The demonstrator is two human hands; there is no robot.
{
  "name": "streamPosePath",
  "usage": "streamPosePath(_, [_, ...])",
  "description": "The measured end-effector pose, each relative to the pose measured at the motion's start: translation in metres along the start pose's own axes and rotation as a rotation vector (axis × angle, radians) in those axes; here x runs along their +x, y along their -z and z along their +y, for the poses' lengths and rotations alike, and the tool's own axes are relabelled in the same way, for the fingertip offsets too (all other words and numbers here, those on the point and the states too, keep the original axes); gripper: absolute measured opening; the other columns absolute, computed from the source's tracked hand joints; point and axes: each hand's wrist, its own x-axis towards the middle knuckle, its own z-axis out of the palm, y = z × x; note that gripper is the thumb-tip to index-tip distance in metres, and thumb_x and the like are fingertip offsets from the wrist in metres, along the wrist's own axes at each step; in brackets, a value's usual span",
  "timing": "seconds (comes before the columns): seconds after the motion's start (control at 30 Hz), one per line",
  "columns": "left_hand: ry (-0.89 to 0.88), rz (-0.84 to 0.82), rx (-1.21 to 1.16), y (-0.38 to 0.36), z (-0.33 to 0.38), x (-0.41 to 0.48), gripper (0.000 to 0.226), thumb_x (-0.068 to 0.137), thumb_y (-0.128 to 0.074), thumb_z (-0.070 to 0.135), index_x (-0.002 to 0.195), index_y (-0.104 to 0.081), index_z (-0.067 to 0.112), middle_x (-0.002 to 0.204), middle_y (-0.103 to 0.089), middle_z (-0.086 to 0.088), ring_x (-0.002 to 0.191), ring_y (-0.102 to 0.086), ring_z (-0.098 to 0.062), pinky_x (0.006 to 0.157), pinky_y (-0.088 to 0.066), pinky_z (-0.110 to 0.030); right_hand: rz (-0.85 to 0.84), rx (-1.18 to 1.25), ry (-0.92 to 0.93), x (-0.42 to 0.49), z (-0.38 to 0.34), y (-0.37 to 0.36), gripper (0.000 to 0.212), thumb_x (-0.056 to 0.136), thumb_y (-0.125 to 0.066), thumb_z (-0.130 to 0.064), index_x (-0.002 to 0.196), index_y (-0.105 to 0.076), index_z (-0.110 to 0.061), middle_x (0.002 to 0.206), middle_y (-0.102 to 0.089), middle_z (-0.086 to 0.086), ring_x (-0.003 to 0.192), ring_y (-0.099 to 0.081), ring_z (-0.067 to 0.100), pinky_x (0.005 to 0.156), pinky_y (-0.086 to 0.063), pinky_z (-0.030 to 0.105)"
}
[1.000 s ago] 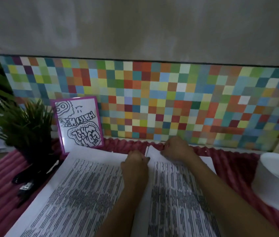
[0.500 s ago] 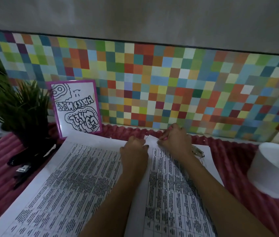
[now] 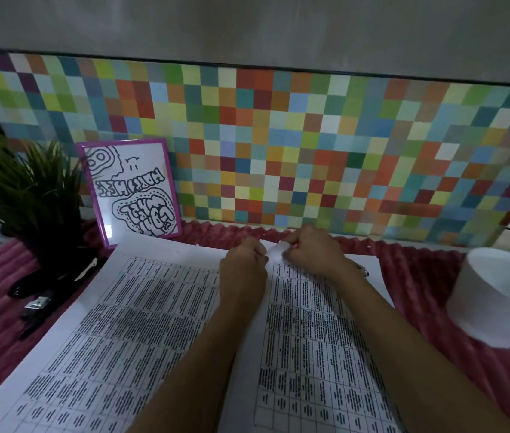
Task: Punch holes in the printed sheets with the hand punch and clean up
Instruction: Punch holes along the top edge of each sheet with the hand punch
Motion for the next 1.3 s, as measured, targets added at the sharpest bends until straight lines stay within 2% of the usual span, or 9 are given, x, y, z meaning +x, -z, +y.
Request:
streamPosePath(0.07, [-0.007,0.037,0.034,-0.003,-0.001,0.000,0.012,0.084,-0.062,0.000,0.081,-0.062,0.011,0.074,-0.063,-0.004,0.073,-0.056,-0.023,0.067,-0.050,-0.043,-0.001,-0.001,-0.021,0.003,0.000,0.000,0.033,0.068,-0.062,-0.021,0.096,-0.077,-0.027,0.085,-0.069,-0.004,0.089,-0.064,0.027,0.089,-0.052,0.049])
streamPosePath(0.3, [0.003,0.080,0.085,-0.005,-0.002,-0.001,0.009,0.088,-0.061,0.006,0.087,-0.068,0.011,0.077,-0.069,-0.005,0.070,-0.061,-0.021,0.064,-0.053,-0.039,0.151,-0.048,-0.003,0.005,0.007,-0.010,0.029,0.068,-0.068,-0.031,0.095,-0.078,-0.028,0.096,-0.067,0.000,0.093,-0.061,0.026,0.078,-0.053,0.041])
streamPosePath(0.43, [0.026,0.083,0.020,-0.002,0.002,-0.003,0.009,0.087,-0.065,0.010,0.095,-0.066,0.012,0.086,-0.070,-0.003,0.077,-0.061,-0.018,0.069,-0.051,-0.032,0.252,0.021,0.007,0.007,0.008,-0.008,0.008,0.071,-0.080,-0.027,0.077,-0.075,-0.029,0.097,-0.063,-0.005,0.097,-0.058,0.021,0.080,-0.053,0.042])
streamPosePath(0.57, [-0.013,0.119,-0.128,0.001,0.002,0.000,0.012,0.086,-0.069,0.009,0.097,-0.066,0.007,0.079,-0.069,-0.005,0.073,-0.063,-0.021,0.069,-0.054,-0.037,0.213,0.184,0.009,0.013,0.010,0.004,0.019,0.069,-0.081,-0.026,0.060,-0.066,-0.031,0.082,-0.070,-0.009,0.086,-0.066,0.016,0.079,-0.056,0.037])
streamPosePath(0.67, [-0.037,0.124,-0.194,-0.001,0.000,0.003,0.003,0.086,-0.067,0.006,0.087,-0.071,0.006,0.070,-0.067,-0.007,0.066,-0.061,-0.024,0.066,-0.053,-0.043,0.241,0.265,0.017,0.012,0.012,0.006,0.004,0.073,-0.078,-0.026,0.072,-0.074,-0.026,0.081,-0.071,-0.008,0.084,-0.067,0.015,0.078,-0.057,0.038])
streamPosePath(0.87, [0.046,0.121,-0.371,-0.001,-0.004,0.007,0.015,0.083,-0.071,0.008,0.096,-0.076,0.008,0.079,-0.075,-0.001,0.073,-0.069,-0.018,0.075,-0.057,-0.039,0.330,0.257,0.012,0.007,0.009,0.000,0.034,0.075,-0.073,-0.033,0.098,-0.062,-0.011,0.088,-0.061,-0.004,0.091,-0.061,0.021,0.073,-0.051,0.035])
streamPosePath(1.07, [0.073,0.128,-0.471,-0.002,-0.004,0.005,0.025,0.082,-0.072,0.007,0.107,-0.073,0.004,0.097,-0.076,-0.004,0.088,-0.071,-0.013,0.087,-0.055,-0.029,0.440,0.241,0.081,-0.007,0.005,-0.008,0.017,0.075,-0.074,-0.023,0.075,-0.060,-0.032,0.094,-0.064,-0.001,0.092,-0.060,0.028,0.076,-0.054,0.045])
streamPosePath(1.17, [0.080,0.123,-0.466,0.000,-0.003,0.005,0.025,0.083,-0.072,0.006,0.107,-0.072,0.003,0.098,-0.075,-0.007,0.089,-0.070,-0.014,0.087,-0.053,-0.025,0.484,0.132,0.114,-0.008,0.004,-0.007,0.011,0.077,-0.074,-0.015,0.072,-0.075,-0.024,0.091,-0.055,-0.003,0.090,-0.054,0.027,0.074,-0.052,0.044])
streamPosePath(1.3, [0.059,0.115,-0.475,0.000,-0.002,0.005,0.016,0.084,-0.070,0.005,0.099,-0.075,0.004,0.084,-0.074,0.001,0.082,-0.070,-0.016,0.081,-0.057,-0.031,0.392,0.162,0.109,-0.003,0.003,0.000,0.015,0.077,-0.076,-0.013,0.070,-0.066,-0.021,0.092,-0.050,-0.007,0.095,-0.056,0.024,0.078,-0.051,0.038])
